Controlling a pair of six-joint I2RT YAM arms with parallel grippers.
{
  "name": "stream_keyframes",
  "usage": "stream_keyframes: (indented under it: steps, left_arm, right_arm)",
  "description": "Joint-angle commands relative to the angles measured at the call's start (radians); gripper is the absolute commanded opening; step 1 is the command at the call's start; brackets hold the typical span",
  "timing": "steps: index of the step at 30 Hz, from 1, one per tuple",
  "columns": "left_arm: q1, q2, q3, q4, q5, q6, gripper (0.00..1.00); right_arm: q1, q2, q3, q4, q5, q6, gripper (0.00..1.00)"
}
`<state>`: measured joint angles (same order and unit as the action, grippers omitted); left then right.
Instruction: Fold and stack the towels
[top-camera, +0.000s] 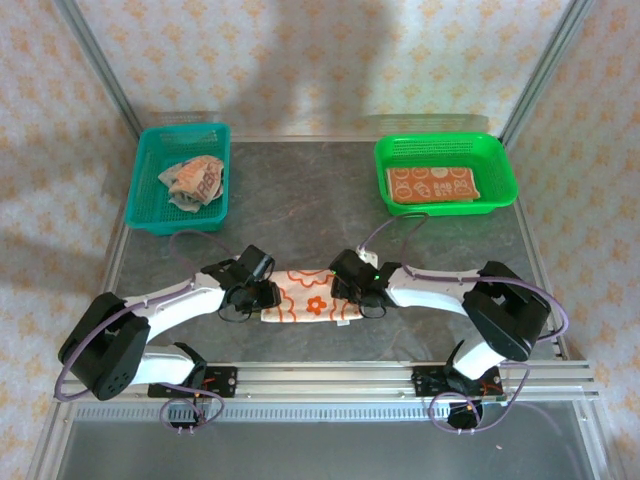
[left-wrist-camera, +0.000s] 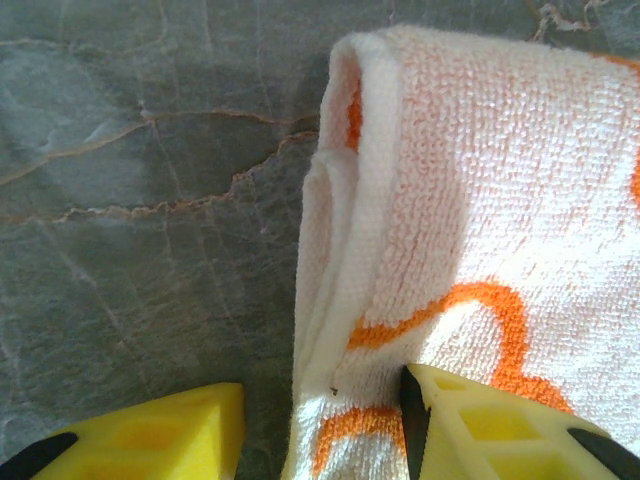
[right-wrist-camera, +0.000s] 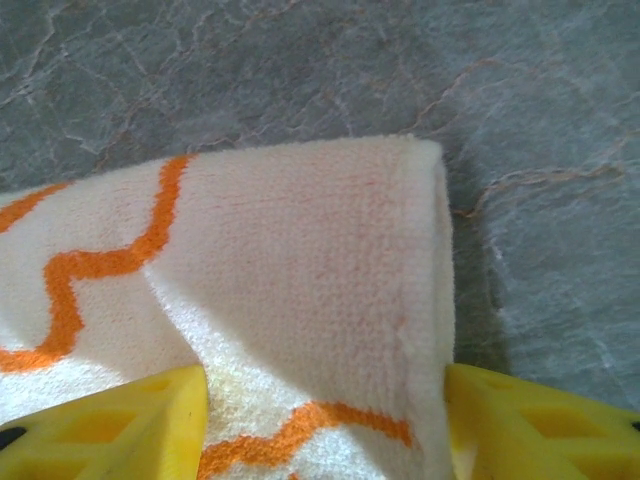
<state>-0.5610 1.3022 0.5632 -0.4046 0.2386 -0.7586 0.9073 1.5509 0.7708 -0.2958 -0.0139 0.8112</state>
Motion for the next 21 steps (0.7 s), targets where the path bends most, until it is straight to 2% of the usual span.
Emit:
stream_keyframes:
  steps: [1, 7, 13, 21]
  left_arm:
    - [-0.005, 0.025, -0.037, 0.094, 0.059, -0.013, 0.46]
    - [-0.005, 0.024, -0.046, 0.106, 0.065, -0.018, 0.46]
    - [-0.005, 0.022, -0.049, 0.110, 0.067, -0.020, 0.46]
    - [-0.006, 0.008, -0.065, 0.108, 0.066, -0.028, 0.46]
  right_arm:
    - [0.001, -0.027, 0.020, -0.137, 0.068, -0.011, 0.63]
    - [0.001, -0.049, 0.034, -0.163, 0.078, -0.033, 0.62]
    - [0.001, 0.022, 0.024, -0.063, 0.018, -0.035, 0.60]
    - [0.002, 0.100, 0.043, -0.052, 0.008, -0.033, 0.54]
